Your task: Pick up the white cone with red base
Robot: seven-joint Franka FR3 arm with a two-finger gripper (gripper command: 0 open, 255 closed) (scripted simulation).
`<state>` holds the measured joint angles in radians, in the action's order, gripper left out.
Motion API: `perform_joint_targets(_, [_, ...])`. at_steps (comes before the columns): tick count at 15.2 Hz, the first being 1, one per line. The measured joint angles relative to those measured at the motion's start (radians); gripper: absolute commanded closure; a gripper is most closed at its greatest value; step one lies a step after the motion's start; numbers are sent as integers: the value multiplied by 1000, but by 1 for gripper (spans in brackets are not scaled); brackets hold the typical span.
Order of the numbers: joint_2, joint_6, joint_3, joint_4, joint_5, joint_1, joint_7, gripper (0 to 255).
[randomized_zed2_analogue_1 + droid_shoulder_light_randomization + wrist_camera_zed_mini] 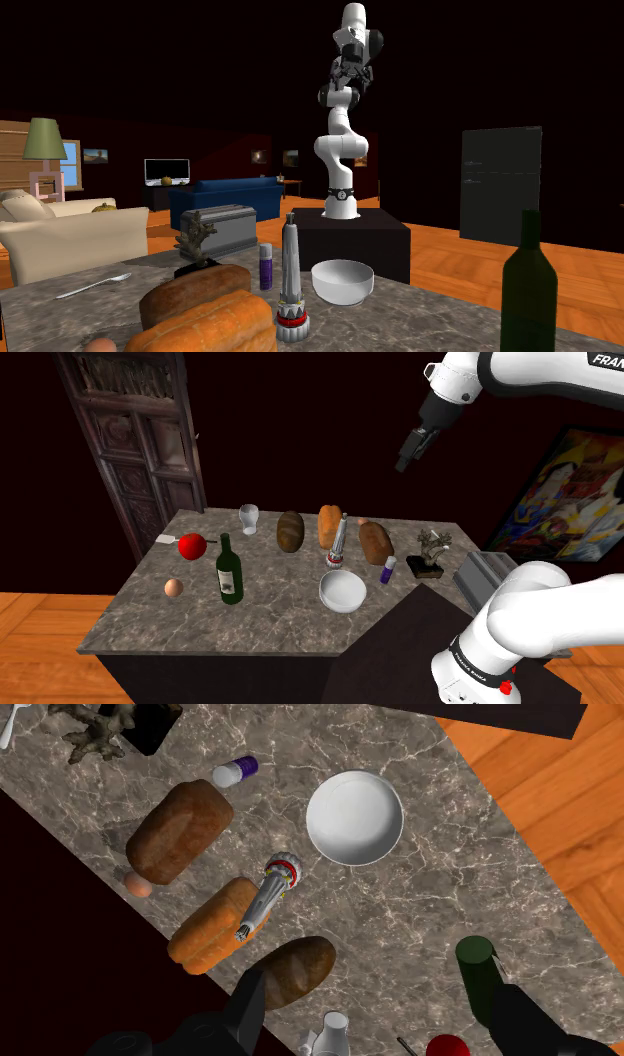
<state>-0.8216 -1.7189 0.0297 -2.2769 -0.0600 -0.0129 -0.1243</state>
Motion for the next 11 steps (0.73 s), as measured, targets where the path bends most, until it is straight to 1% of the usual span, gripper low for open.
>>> perform_joint_targets(1, [0, 0, 0, 0, 0, 0, 0, 0])
perform_joint_targets(3, [37, -24, -8, 2, -1, 4, -1, 0])
perform_joint_targets(11, [271, -179, -72, 14, -6, 32, -29, 0])
